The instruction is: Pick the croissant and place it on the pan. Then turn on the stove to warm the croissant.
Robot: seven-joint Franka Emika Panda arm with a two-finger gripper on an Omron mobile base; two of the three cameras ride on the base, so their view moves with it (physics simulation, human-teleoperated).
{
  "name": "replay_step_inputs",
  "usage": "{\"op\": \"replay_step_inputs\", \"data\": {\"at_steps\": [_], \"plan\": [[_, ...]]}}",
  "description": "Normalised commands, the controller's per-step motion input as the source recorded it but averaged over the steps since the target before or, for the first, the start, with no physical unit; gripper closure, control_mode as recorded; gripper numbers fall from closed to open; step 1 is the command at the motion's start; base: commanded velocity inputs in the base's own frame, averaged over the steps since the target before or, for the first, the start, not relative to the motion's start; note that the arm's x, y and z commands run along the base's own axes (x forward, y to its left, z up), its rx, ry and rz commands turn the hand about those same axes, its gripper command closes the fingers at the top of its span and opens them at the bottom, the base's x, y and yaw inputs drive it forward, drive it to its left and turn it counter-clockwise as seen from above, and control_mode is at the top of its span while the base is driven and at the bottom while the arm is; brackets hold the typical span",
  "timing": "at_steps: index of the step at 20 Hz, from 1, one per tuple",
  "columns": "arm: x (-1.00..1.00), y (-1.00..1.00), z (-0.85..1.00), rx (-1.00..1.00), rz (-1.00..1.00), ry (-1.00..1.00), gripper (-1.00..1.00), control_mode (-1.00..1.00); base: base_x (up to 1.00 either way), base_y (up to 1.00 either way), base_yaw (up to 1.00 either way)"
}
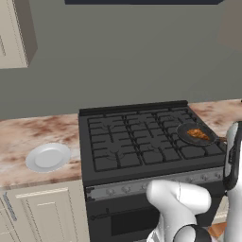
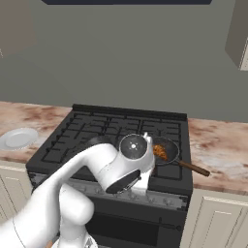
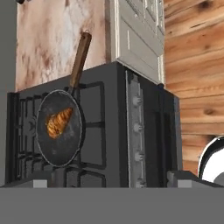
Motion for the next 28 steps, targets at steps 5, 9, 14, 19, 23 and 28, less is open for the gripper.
{"op": "replay_step_inputs", "data": {"at_steps": [5,9,14,19,23,28], "plan": [[-0.81,0.00,0.11,0.00,0.20,-0.14,-1.00,-1.00,0.00,0.00,0.00],[-0.59,0.00,0.00,-0.01,0.21,-0.06,-1.00,-1.00,0.00,0.00,0.00],[-0.03,0.00,-0.04,-0.12,0.26,-0.03,-1.00,-1.00,0.00,0.00,0.00],[-0.01,0.00,-0.21,-0.17,0.22,-0.19,-1.00,-1.00,0.00,0.00,0.00],[-0.02,0.00,-0.35,-0.17,0.19,-0.24,-1.00,-1.00,0.00,0.00,0.00],[0.00,0.00,-0.34,-0.15,0.20,-0.18,-1.00,-1.00,0.00,0.00,0.00]]}}
